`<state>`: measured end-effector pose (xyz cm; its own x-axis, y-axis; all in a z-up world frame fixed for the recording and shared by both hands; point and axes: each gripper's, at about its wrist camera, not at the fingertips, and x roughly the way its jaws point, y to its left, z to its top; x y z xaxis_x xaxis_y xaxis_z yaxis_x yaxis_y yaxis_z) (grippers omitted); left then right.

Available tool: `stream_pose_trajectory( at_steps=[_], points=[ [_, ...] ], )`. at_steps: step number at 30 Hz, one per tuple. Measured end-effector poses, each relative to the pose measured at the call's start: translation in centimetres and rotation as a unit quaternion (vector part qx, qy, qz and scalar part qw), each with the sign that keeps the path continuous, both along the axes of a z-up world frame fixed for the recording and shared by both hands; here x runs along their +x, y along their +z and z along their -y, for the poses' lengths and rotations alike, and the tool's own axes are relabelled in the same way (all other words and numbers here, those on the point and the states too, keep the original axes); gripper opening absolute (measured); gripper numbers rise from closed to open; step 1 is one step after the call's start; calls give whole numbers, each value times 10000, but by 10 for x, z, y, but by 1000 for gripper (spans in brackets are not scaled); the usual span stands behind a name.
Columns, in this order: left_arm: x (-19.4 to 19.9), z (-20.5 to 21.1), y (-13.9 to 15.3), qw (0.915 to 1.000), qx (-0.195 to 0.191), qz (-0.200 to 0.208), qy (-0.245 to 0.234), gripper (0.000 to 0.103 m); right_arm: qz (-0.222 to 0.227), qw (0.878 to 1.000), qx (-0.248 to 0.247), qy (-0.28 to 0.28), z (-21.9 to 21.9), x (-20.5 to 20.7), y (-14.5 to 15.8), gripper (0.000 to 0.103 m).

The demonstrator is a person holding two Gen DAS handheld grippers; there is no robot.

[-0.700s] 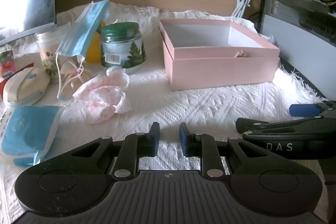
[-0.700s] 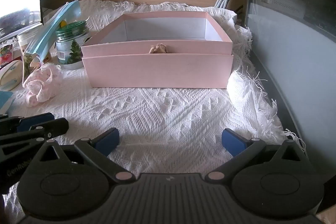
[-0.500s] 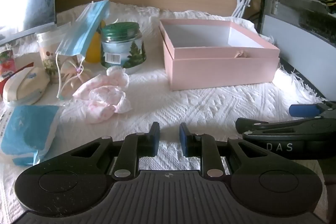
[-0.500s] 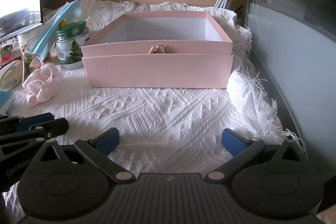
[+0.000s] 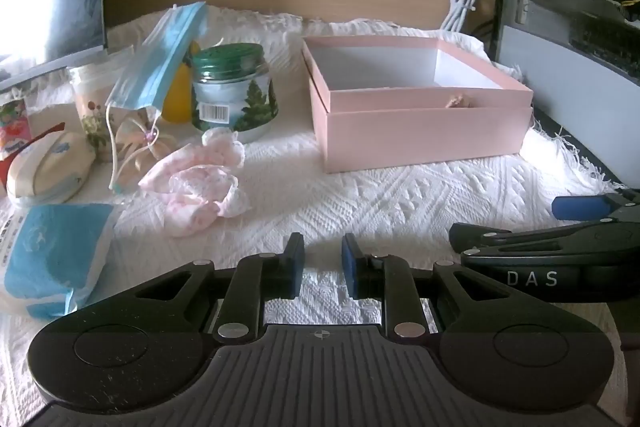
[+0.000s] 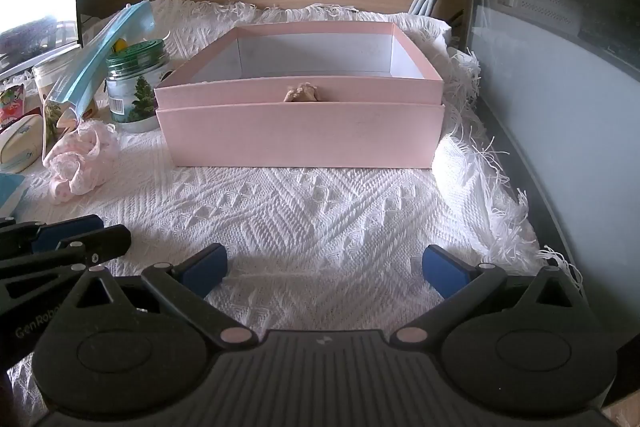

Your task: Organize soft objects

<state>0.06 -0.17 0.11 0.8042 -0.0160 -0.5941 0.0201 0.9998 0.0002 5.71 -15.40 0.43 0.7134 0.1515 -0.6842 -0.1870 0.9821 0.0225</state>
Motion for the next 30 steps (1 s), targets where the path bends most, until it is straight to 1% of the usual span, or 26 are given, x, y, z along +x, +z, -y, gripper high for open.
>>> stream_pose_trajectory(
  at_steps=[30],
  points=[
    [-1,1,0,10000,-5,2,1,24,-1,10000,1,1,0,0,0,103]
  ],
)
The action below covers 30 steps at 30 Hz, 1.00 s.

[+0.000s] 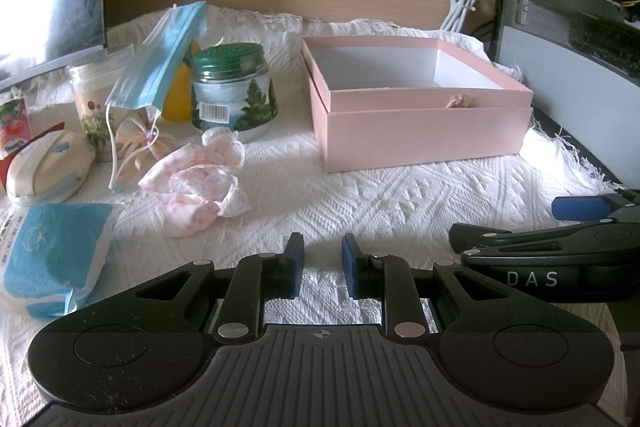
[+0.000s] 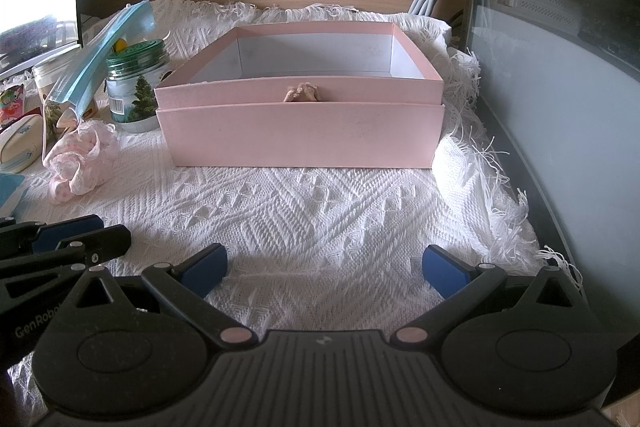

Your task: Organize soft objects

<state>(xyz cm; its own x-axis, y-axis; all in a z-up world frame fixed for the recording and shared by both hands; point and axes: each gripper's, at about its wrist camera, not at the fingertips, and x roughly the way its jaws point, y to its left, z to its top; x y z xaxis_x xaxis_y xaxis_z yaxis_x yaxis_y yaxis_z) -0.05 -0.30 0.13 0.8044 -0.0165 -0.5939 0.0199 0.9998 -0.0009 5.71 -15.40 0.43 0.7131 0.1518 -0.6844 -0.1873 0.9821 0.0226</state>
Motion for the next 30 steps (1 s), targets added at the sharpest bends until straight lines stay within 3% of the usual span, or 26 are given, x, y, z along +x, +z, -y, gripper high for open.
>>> stream_pose_trajectory(
  at_steps=[30],
  points=[
    [0,-2,0,10000,-43,1,1,24,2,10000,-1,-3,0,0,0,103]
  ],
)
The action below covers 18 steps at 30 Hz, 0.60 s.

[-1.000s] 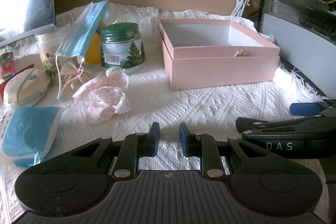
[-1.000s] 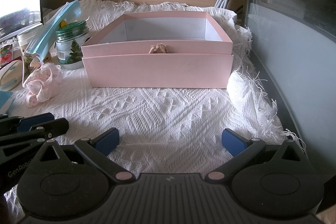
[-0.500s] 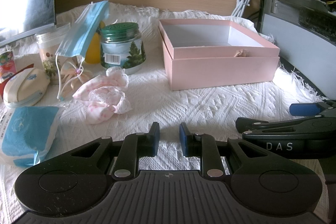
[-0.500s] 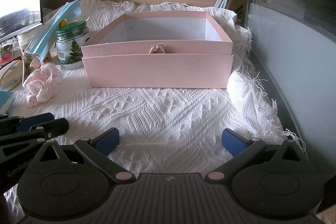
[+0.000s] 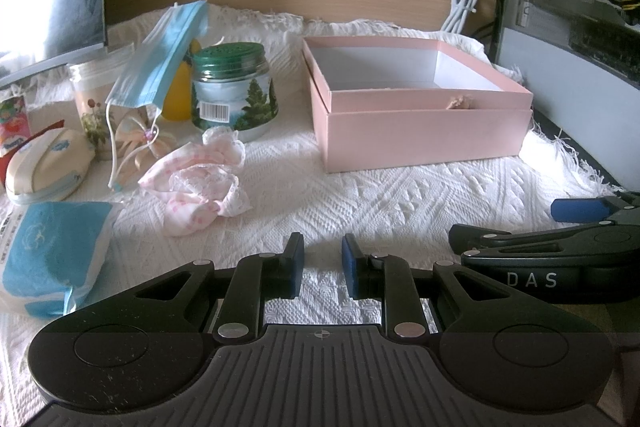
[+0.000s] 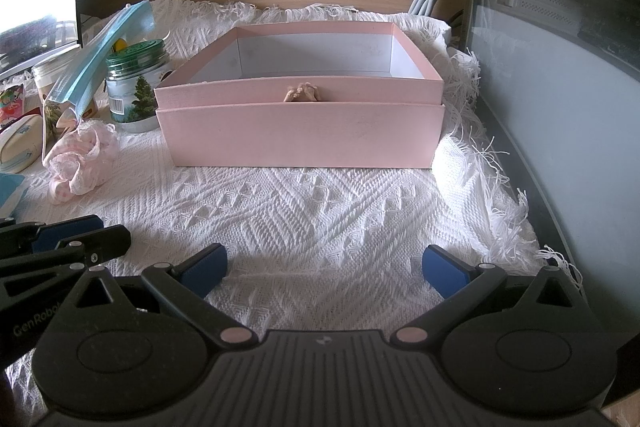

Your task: Organize soft objects

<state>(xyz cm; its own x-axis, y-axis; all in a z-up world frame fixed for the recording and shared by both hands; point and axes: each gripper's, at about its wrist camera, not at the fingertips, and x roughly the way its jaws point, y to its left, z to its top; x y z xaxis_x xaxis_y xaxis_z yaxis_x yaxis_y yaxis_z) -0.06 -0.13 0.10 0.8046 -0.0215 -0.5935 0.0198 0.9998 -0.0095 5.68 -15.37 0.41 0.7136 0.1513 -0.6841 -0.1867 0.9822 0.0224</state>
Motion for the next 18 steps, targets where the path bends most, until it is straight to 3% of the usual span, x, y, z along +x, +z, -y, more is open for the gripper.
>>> stream_pose_trajectory(
  at_steps=[18],
  points=[
    [-1,-4,0,9999,-122,10,17,23,-44,9999,-17,147,-1,0,-4,103]
  ],
)
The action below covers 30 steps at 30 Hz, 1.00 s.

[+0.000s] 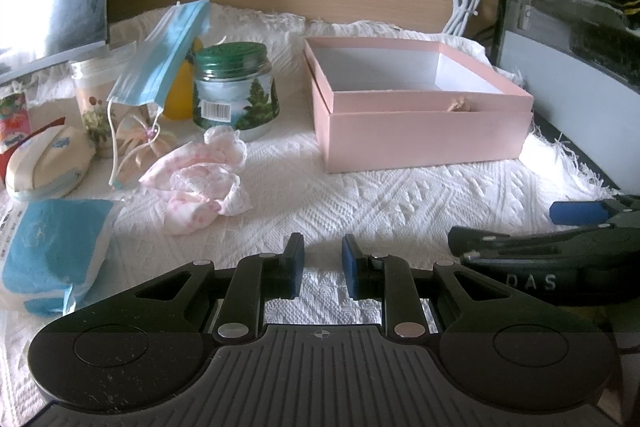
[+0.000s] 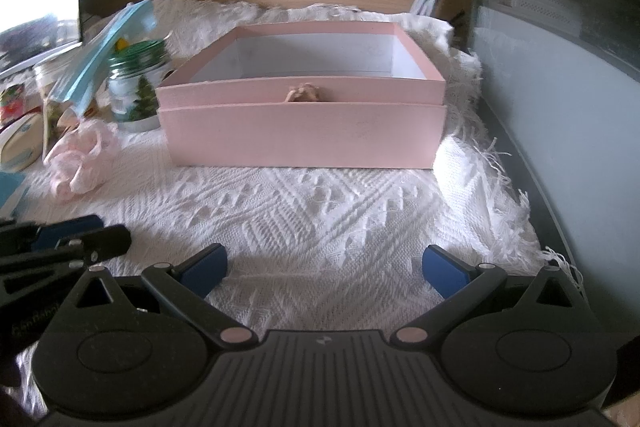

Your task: Organize soft objects

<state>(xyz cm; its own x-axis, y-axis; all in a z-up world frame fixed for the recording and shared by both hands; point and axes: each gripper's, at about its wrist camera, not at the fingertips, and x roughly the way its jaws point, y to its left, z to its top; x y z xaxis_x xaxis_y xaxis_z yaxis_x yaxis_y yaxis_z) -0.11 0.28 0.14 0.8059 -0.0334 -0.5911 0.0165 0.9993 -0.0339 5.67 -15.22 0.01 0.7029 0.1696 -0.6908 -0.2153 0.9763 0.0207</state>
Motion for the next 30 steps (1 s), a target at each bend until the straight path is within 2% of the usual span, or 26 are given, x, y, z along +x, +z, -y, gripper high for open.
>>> stream_pose_trajectory(
  at_steps=[4,8,11,13,15,17,19,21,22,25,26,28,30],
  points=[
    [-4,-11,7,9991,-332,-106,-245,23,-493,9983,-83,311,2,8,9,103],
    [-27,-40,32,9980,-490,-78,-401,24,-949,9933,-218,624,3,9,14,103],
    [-50,-77,53,9988,-407,64,-268,24,-1132,9895,-290,853,2,7,16,103],
    [-65,-115,66,9995,-291,110,-8,24,-1239,9872,-327,952,0,9,17,103],
    [-74,-159,75,9992,-308,-50,251,24,-1369,9848,-370,1006,-3,12,18,103],
    [-74,-192,80,9985,-378,-362,141,24,-1461,9849,-329,863,-6,15,22,101],
    [-75,-205,83,9986,-282,-445,-107,24,-1354,9883,-196,678,-10,10,32,96],
    [-71,-209,86,9977,-204,-519,-386,24,-1028,9919,-122,732,-20,-1,51,96],
    [-67,-213,87,9975,-221,-524,-418,25,-728,9936,-146,853,-27,-11,63,96],
    [-63,-228,82,9972,-438,-590,-102,26,121,9910,-404,1273,-53,-40,85,97],
    [-60,-234,79,9964,-541,-649,44,26,190,9889,-410,1416,-63,-45,87,97],
    [-61,-247,71,9937,-767,-767,295,26,-146,9837,-203,1779,-84,-49,81,97],
    [-63,-253,65,9929,-848,-801,228,26,-472,9756,-52,2146,-107,-51,67,96]
  ],
)
